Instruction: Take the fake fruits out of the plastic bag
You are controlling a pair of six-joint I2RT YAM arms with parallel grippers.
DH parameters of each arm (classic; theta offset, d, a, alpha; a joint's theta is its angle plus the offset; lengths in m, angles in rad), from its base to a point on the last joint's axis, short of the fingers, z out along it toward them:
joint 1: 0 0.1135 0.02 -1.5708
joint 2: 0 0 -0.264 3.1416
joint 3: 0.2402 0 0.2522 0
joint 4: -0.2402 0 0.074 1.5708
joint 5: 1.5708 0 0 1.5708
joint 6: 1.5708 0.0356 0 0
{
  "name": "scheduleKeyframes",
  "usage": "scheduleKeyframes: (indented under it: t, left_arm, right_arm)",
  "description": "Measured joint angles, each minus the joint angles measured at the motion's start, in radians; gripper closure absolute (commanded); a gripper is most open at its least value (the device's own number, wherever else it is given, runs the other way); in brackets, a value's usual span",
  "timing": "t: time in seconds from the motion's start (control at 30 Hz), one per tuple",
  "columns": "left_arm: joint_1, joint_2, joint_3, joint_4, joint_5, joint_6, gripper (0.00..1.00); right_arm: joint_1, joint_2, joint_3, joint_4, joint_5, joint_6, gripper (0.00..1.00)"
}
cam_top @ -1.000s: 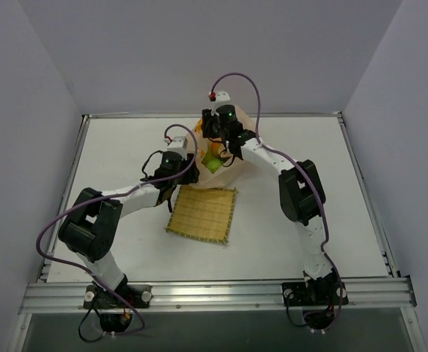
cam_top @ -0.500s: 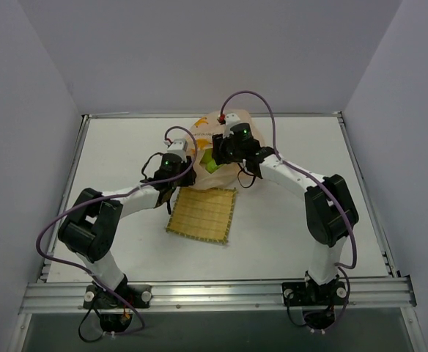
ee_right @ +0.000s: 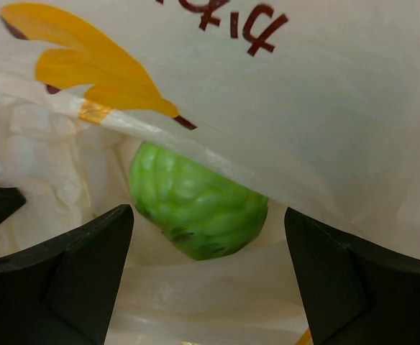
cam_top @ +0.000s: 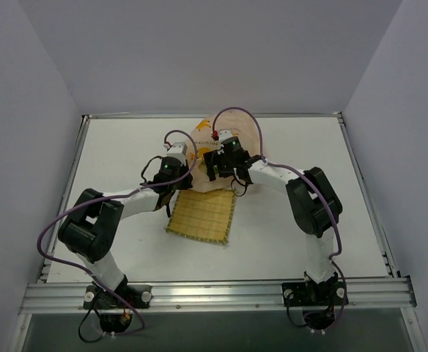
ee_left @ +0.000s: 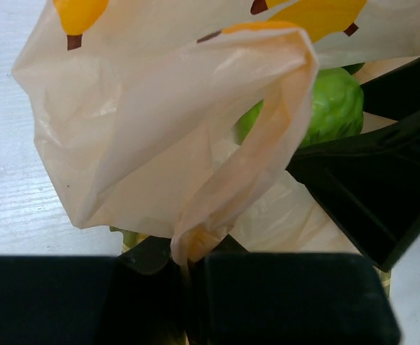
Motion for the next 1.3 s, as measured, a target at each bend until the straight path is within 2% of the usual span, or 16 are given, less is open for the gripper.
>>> scheduleKeyframes:
  t: [0.13, 0.23, 0.33, 0.4, 0.47, 0.53, 0.57, 0.87, 1.07, 1.2, 1.3]
  left_arm:
    - [0.0, 0.0, 0.0, 0.01, 0.007, 0.0, 0.98]
    - [0.0, 0.0, -0.003, 0.019, 0.011, 0.0, 0.98]
    - [0.0, 0.0, -0.006, 0.023, 0.011, 0.0, 0.98]
    - [0.0, 0.0, -0.008, 0.026, 0.011, 0.0, 0.98]
    - [0.0, 0.0, -0.008, 0.027, 0.014, 0.0, 0.98]
    - [0.0, 0.0, -0.008, 0.027, 0.014, 0.0, 0.98]
    - [0.0, 0.0, -0.008, 0.027, 0.014, 0.0, 0.98]
    - [0.0, 0.0, -0.008, 0.028, 0.014, 0.0, 0.98]
    - [0.0, -0.003, -0.009, 0.029, 0.008, 0.0, 0.98]
    - [0.0, -0.003, -0.009, 0.028, -0.005, 0.0, 0.98]
    - [0.0, -0.007, -0.011, 0.028, -0.018, 0.0, 0.98]
  right_arm:
    - [0.002, 0.026, 0.012, 0.002, 0.017, 0.003, 0.2]
    - [0.009, 0.041, 0.034, 0.013, 0.037, 0.005, 0.25]
    - [0.013, 0.047, 0.044, 0.034, 0.056, 0.011, 0.23]
    - [0.013, 0.047, 0.044, 0.048, 0.061, 0.016, 0.25]
    - [0.013, 0.047, 0.045, 0.057, 0.065, 0.015, 0.52]
    - [0.013, 0.047, 0.054, 0.055, 0.069, 0.022, 0.71]
    - [0.013, 0.047, 0.059, 0.053, 0.07, 0.024, 0.72]
    - [0.015, -0.008, 0.056, 0.054, 0.076, 0.052, 0.74]
    - [0.021, -0.224, -0.03, 0.082, 0.025, 0.085, 0.73]
    - [0.04, -0.38, -0.154, 0.132, -0.031, 0.116, 0.73]
    - [0.101, -0.445, -0.26, 0.156, -0.043, 0.137, 0.73]
